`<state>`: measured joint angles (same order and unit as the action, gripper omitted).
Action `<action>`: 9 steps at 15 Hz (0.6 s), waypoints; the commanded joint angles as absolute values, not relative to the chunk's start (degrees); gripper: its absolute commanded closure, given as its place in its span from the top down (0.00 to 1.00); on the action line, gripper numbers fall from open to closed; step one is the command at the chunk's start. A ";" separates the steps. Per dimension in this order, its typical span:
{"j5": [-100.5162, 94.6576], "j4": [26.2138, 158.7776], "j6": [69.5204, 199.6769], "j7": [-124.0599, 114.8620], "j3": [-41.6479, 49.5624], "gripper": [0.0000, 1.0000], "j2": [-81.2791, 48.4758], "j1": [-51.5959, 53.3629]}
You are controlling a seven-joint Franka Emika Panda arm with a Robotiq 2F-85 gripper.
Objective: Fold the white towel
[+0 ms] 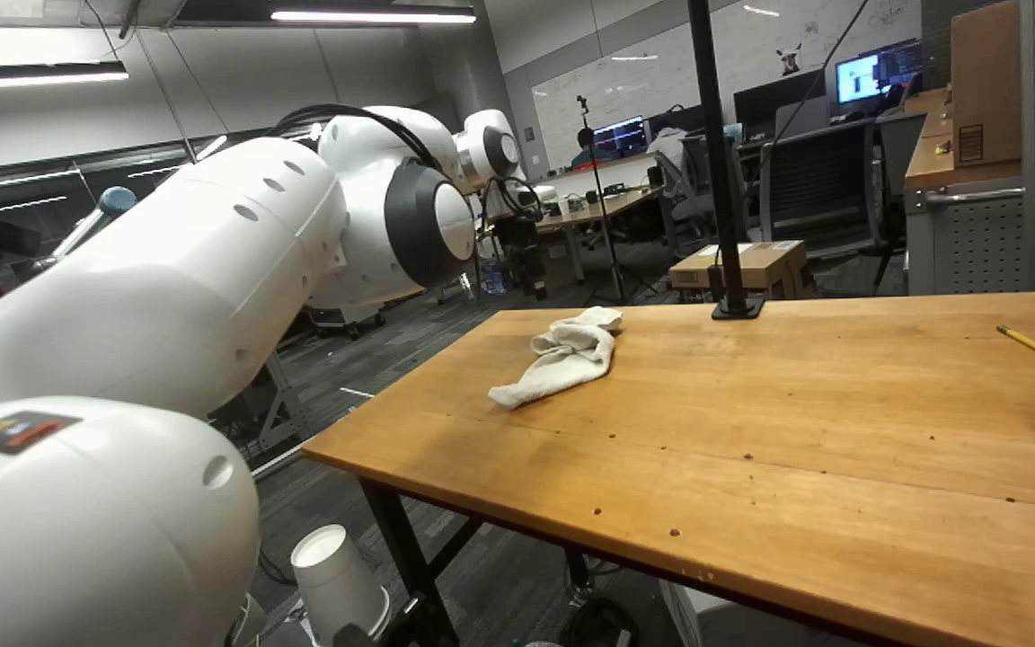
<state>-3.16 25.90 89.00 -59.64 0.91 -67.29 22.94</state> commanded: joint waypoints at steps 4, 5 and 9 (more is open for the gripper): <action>0.66 25.82 89.31 -63.95 -1.06 1.00 -66.87 22.29; 0.82 25.95 89.07 -64.85 -1.00 1.00 -66.79 22.32; 1.99 25.58 87.64 -72.26 -1.11 1.00 -66.85 21.95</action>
